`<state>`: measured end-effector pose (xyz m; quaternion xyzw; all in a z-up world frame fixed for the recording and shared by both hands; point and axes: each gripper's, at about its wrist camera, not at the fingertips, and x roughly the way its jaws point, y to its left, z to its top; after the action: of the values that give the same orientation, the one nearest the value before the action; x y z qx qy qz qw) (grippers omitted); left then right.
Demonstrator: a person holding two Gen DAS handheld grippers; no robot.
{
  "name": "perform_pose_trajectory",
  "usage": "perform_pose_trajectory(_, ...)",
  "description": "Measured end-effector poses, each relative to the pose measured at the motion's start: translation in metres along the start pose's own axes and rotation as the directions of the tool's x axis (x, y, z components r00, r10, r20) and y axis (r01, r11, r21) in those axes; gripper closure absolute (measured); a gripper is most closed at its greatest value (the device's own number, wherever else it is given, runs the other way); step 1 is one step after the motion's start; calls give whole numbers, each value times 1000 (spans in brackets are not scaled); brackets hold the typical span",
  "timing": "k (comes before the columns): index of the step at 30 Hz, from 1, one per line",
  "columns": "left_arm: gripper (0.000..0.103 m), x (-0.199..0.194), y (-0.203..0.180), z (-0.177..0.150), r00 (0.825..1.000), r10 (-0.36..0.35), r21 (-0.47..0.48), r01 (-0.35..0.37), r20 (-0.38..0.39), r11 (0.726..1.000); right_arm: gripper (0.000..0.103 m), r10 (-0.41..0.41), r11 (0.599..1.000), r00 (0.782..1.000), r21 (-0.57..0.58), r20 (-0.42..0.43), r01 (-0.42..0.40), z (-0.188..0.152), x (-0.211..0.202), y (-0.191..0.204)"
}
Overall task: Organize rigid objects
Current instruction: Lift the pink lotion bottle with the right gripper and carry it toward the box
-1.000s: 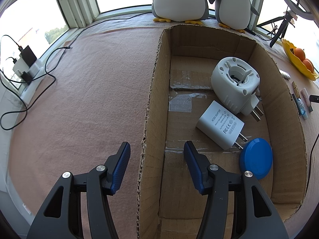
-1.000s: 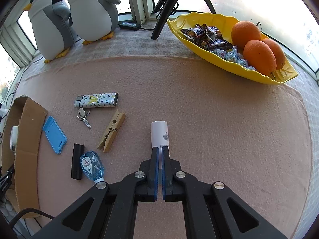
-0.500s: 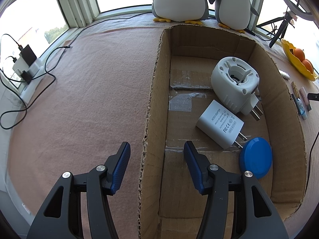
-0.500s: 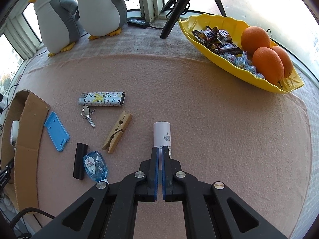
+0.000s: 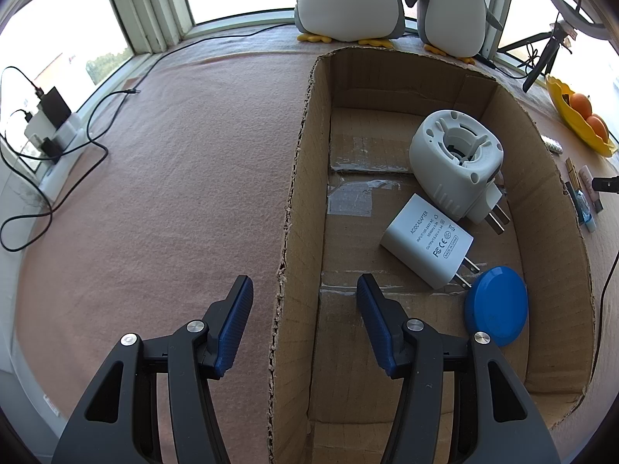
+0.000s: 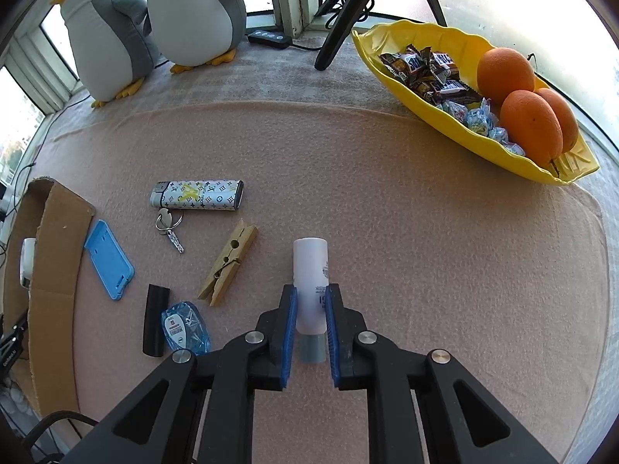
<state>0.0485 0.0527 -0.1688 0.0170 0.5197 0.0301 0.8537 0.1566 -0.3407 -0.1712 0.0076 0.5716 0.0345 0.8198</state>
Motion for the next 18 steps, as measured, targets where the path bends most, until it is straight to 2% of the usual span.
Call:
perform_pose_trajectory(6, 47, 0, 0, 0, 1000, 0, 0, 0, 0, 1000, 89, 4, 1000, 1000, -6, -10, -4, 5, 2, 1)
perform_pose_trajectory(11, 47, 1, -1, -1, 1000, -2, -2, 2, 0, 1000, 76, 11, 1000, 1000, -29, -12, -12, 7, 4, 5)
perform_pose_trajectory(18, 47, 1, 0, -1, 1000, -2, -2, 2, 0, 1000, 76, -12, 1000, 1000, -27, -20, 11, 10, 11, 2)
